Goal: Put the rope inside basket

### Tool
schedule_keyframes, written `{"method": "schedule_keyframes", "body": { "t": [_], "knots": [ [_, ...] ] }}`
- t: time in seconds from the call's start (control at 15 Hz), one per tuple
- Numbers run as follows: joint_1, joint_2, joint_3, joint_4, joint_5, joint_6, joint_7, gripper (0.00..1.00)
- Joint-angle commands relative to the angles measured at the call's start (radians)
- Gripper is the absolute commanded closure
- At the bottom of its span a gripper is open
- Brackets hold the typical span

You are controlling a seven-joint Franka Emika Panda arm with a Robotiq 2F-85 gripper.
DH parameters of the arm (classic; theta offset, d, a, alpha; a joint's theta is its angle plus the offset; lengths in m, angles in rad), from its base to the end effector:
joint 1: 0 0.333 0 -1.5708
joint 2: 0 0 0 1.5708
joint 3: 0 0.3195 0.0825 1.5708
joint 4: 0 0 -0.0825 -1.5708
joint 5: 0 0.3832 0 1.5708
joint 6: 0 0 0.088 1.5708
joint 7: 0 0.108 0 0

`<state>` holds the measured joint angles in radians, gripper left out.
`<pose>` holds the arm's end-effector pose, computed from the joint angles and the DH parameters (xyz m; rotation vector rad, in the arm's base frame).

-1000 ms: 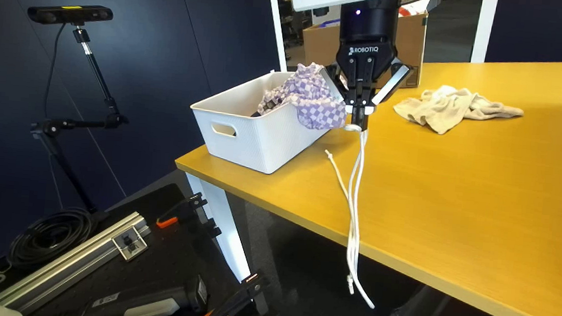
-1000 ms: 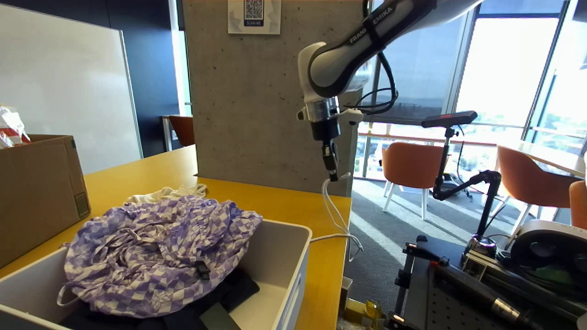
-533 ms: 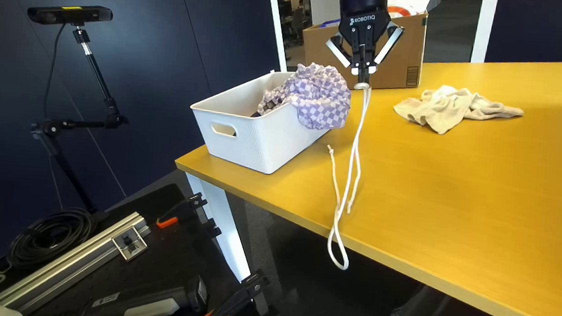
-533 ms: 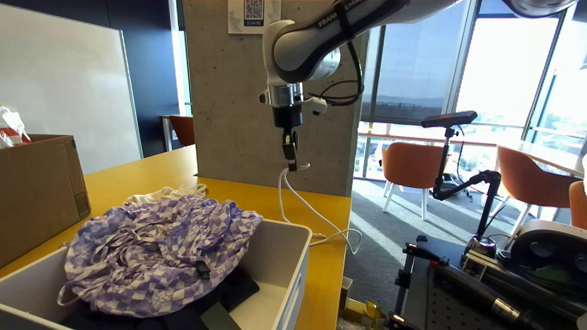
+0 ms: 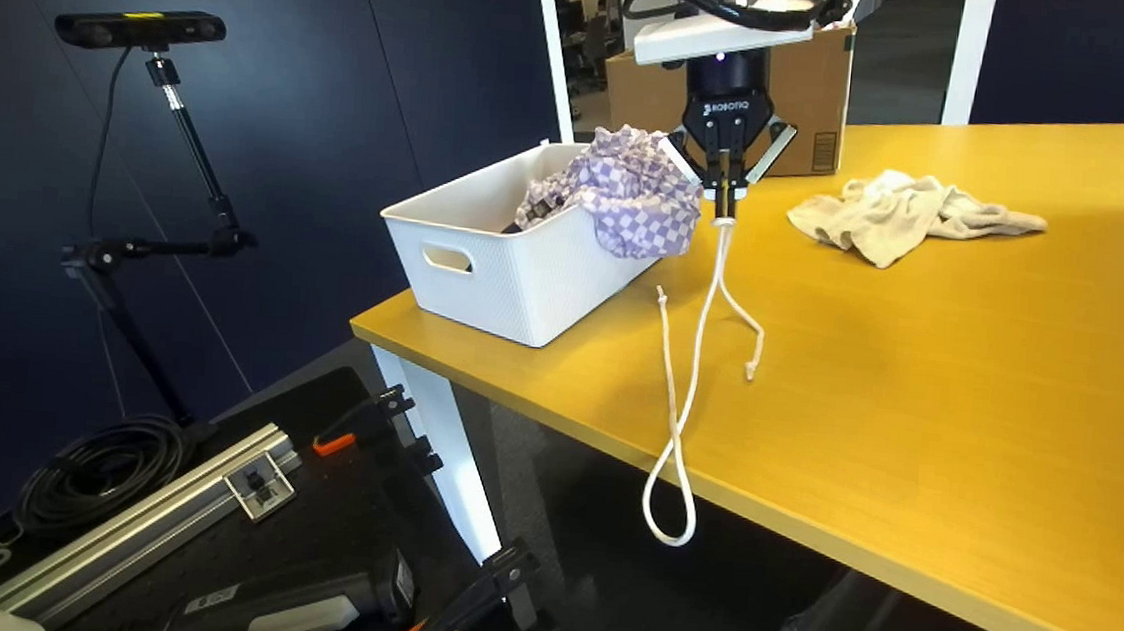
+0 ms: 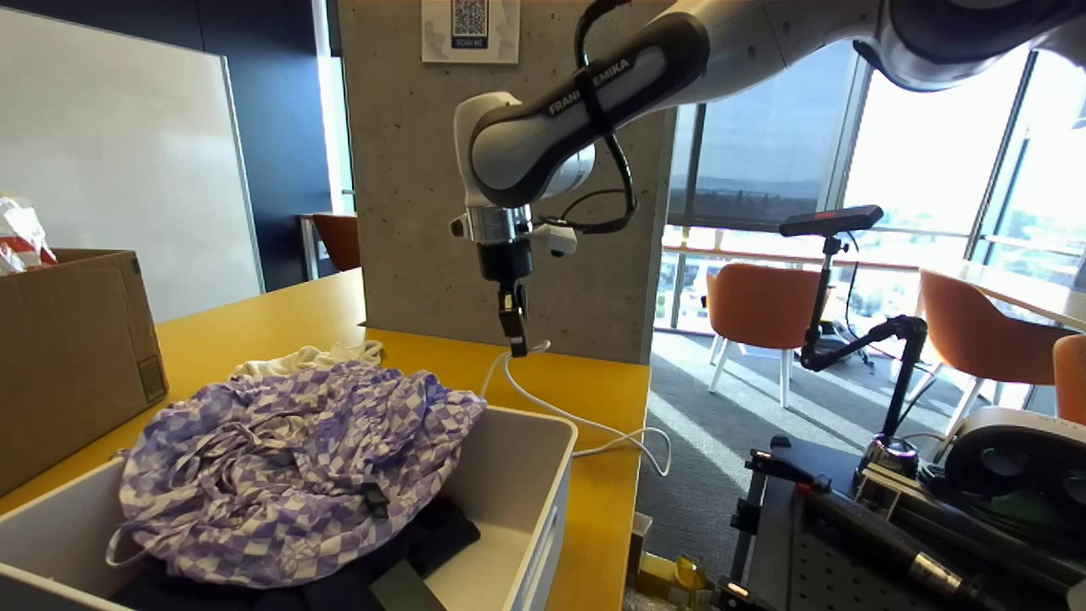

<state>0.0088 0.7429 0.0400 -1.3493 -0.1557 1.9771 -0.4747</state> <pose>0.7255 0.0193 0.2765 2.9204 0.8783 -0.2064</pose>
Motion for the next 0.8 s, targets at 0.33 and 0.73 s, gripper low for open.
{"method": "schedule_keyframes", "body": {
  "t": [0.33,0.73],
  "knots": [
    [0.063,0.104,0.042,0.151,-0.012,-0.053,-0.006,0.68],
    [0.048,0.112,0.043,0.198,0.005,-0.118,-0.011,0.33]
  ]
}}
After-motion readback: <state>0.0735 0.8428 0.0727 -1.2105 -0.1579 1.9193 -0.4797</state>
